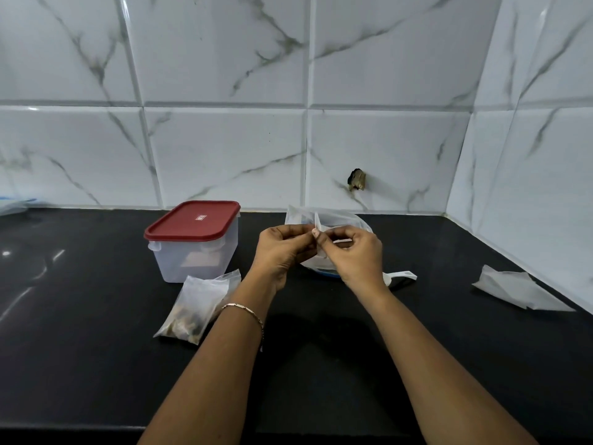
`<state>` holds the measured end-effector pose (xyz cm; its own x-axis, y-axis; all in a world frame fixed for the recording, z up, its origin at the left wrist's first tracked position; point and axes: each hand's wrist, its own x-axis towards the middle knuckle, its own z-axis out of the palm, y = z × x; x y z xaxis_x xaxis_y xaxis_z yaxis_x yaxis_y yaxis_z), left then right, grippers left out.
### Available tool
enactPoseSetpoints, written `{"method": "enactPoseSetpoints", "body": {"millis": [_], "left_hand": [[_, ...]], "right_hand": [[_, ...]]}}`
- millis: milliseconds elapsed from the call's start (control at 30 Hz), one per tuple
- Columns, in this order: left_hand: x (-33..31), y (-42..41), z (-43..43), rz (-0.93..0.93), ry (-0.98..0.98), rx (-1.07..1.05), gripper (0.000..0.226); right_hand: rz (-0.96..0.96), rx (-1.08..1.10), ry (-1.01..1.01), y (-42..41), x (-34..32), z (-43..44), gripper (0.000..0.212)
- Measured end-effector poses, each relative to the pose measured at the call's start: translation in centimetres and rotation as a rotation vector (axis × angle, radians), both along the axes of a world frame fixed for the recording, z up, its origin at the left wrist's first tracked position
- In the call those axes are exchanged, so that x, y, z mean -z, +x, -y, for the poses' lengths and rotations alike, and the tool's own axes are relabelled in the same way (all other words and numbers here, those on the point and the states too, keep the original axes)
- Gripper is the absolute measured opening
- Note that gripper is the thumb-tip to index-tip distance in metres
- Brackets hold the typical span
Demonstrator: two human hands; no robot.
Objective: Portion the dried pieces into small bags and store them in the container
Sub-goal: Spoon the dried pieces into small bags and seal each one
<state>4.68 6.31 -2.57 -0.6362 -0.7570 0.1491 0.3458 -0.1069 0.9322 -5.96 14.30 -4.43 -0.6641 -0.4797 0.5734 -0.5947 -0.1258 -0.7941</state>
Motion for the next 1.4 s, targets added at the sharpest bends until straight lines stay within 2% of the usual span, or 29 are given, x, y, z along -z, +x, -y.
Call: {"method": "enactPoseSetpoints", "body": {"millis": [100,267,400,533,800,933,1200,1333,1400], "left_hand": [[0.1,-0.1,-0.4,0.018,-0.068,-0.009,0.012],[0.2,-0.4,-0.8,0.068,-0.179,-0.106,0.01],[0.1,-0.2,-0.8,0.075,-0.202,-0.122,0.011],[0.2,-0.2,-0.8,0.105,-0.23,-0.143,0.017],[0.1,-0.3,-1.1,0.124,-0.273,-0.209,0.01],[-0.2,-0.1,-0.5,0.101,-0.226,-0.343,0.01],[-0.6,0.1,-0.3,0.059,-0.217,-0.381,0.013],[-0.4,0.0,-0.7,0.097,-0.466,-0.48,0.013],[-0.2,0.0,-1.2,0.085,-0.612,-0.492,0.012]], "right_hand": [[-0.013,0.058,0.002,-0.2,0.0,0.0,0.01],[-0.092,0.089,0.025,-0.1,-0.1,-0.3,0.008],[0.031,0.004,0.0,-0.1,-0.3,-0.2,0.011],[0.062,-0.053,-0.019,0.2,-0.4,-0.3,0.011],[-0.05,0.038,-0.004,0.4,-0.5,-0.2,0.015],[-0.07,0.135,0.003,-0.3,-0.8,-0.5,0.014],[-0.108,0.178,-0.006,-0.8,-1.2,-1.0,0.005],[-0.259,0.218,-0.016,-0.9,-1.5,-1.6,0.005],[-0.269,0.229,-0.039,-0.9,-1.8,-2.0,0.005]]}}
